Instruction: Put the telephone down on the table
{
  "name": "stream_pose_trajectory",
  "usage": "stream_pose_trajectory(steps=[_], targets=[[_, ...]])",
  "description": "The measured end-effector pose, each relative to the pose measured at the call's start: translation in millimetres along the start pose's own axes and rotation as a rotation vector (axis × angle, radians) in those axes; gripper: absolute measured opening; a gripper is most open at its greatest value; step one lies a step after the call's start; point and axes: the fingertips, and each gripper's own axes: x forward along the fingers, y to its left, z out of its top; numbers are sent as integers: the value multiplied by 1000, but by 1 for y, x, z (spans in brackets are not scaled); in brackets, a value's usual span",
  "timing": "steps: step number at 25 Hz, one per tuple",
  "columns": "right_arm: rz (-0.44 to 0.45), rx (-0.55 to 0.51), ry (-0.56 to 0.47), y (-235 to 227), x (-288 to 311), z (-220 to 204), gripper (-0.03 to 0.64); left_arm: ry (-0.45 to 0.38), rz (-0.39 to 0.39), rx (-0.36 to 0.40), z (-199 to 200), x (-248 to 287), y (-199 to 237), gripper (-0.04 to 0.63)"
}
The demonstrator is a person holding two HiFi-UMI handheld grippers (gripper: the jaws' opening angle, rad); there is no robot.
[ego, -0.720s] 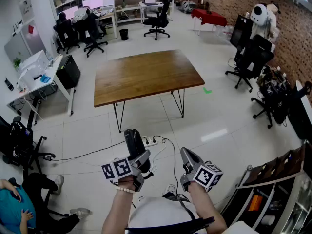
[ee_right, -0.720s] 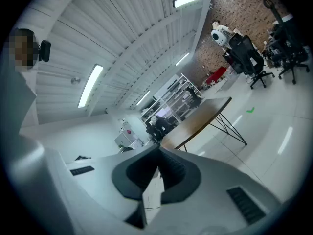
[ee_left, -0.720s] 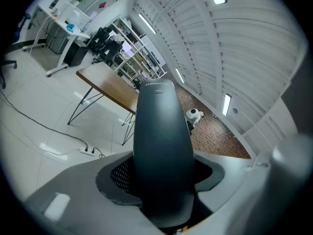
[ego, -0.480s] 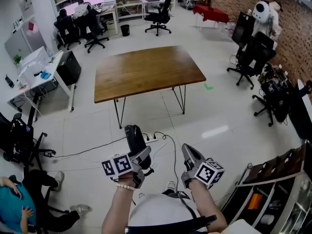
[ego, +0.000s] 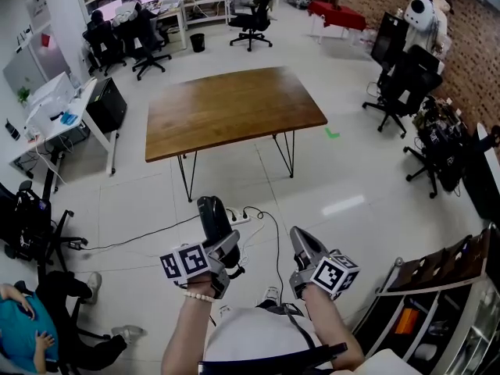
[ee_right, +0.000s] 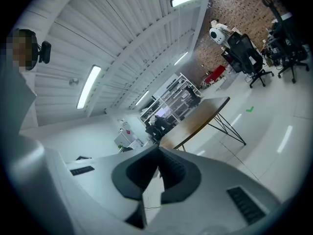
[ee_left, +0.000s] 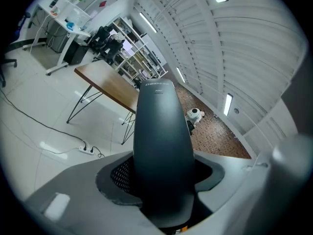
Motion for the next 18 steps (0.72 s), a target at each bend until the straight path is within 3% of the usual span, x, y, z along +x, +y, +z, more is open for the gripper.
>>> stream_pose_trajectory(steps=[18], targets=[[12,33,62,-59,-7,11,4,-49,8,-23,14,45,-25,296]])
